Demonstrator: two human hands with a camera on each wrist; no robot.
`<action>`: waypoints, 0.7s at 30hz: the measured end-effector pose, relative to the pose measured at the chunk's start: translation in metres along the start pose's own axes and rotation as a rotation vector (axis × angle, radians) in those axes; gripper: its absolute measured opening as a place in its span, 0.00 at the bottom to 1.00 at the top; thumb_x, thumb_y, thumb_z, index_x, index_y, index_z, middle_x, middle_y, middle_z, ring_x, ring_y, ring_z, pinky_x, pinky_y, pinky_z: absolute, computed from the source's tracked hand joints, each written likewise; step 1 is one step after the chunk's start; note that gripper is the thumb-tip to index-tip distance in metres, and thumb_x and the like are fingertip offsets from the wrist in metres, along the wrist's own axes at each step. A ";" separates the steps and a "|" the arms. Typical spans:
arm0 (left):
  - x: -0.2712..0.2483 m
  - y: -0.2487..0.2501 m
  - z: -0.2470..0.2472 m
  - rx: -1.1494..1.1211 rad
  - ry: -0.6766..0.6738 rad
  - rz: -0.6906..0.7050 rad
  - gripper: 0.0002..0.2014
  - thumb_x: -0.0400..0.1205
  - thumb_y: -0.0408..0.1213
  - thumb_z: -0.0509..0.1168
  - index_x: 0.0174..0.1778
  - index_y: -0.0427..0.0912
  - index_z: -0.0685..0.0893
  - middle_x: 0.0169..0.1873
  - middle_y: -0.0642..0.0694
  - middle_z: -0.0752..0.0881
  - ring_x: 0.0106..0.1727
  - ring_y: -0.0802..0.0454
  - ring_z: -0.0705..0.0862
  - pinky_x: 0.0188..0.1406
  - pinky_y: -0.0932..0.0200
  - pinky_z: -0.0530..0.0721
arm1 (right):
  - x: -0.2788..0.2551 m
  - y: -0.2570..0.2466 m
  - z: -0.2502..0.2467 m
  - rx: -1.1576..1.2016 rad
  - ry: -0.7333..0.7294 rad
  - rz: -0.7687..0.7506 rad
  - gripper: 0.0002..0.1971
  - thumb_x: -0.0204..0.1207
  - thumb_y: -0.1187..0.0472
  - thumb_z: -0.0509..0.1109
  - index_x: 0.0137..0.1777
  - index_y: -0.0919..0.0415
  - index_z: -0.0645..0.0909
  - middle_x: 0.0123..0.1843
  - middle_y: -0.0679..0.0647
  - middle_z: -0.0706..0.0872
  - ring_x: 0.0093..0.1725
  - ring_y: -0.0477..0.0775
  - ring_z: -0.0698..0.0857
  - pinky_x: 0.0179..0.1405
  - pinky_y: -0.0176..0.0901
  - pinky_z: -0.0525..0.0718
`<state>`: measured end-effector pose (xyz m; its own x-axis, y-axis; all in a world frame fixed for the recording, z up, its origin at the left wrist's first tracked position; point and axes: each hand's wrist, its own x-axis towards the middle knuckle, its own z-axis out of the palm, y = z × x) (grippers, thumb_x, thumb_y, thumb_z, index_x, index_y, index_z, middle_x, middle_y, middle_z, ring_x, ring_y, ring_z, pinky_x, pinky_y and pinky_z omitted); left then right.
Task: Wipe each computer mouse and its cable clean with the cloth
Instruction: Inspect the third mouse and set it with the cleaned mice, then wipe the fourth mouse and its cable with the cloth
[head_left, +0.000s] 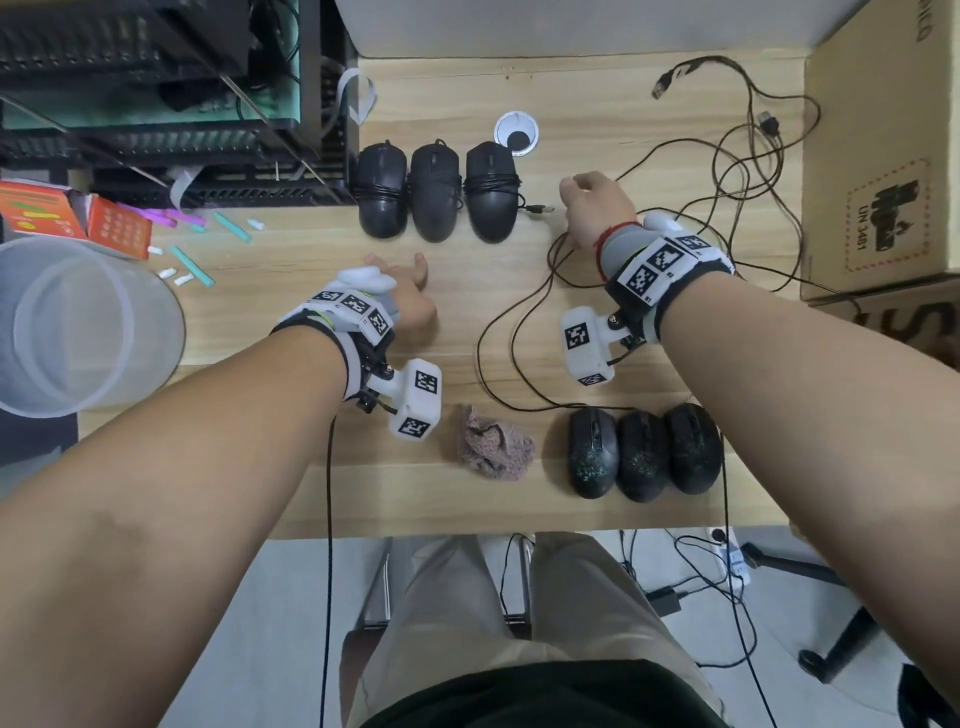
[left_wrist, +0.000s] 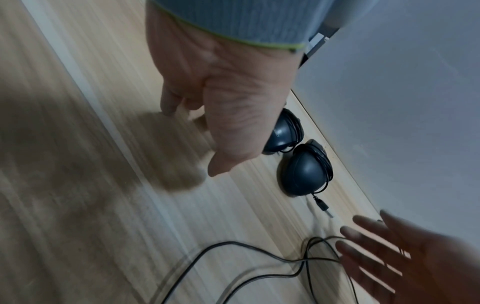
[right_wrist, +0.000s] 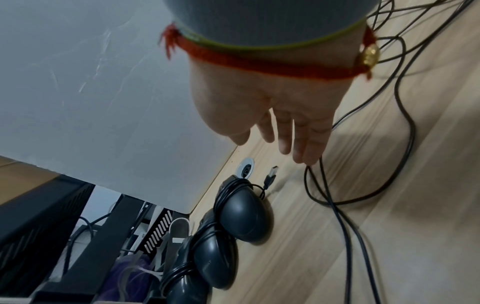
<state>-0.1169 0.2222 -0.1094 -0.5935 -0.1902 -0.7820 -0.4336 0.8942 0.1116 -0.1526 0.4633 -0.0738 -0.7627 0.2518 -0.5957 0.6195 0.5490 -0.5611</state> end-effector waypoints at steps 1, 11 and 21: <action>-0.004 0.000 -0.001 -0.112 0.026 -0.048 0.36 0.91 0.48 0.58 0.89 0.33 0.51 0.83 0.32 0.67 0.84 0.37 0.66 0.82 0.50 0.61 | -0.005 0.002 -0.001 0.012 0.005 -0.009 0.25 0.83 0.44 0.56 0.73 0.56 0.76 0.66 0.59 0.85 0.65 0.64 0.83 0.68 0.53 0.79; -0.088 -0.017 0.026 -0.187 -0.042 0.249 0.13 0.82 0.37 0.72 0.60 0.36 0.89 0.53 0.45 0.88 0.54 0.45 0.86 0.50 0.58 0.81 | -0.124 0.031 0.032 -0.110 -0.350 -0.077 0.09 0.76 0.50 0.74 0.46 0.56 0.85 0.44 0.54 0.91 0.43 0.55 0.90 0.47 0.51 0.91; -0.150 -0.046 0.103 -0.370 -0.213 0.151 0.11 0.77 0.29 0.77 0.36 0.48 0.83 0.48 0.42 0.89 0.53 0.41 0.88 0.63 0.47 0.87 | -0.193 0.083 0.070 -0.585 -0.633 -0.183 0.29 0.73 0.49 0.76 0.74 0.50 0.74 0.65 0.50 0.82 0.55 0.54 0.82 0.49 0.44 0.80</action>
<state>0.0620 0.2518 -0.0601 -0.5329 0.0531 -0.8445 -0.5892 0.6930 0.4154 0.0588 0.4048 -0.0457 -0.4870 -0.2741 -0.8293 0.1702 0.9015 -0.3980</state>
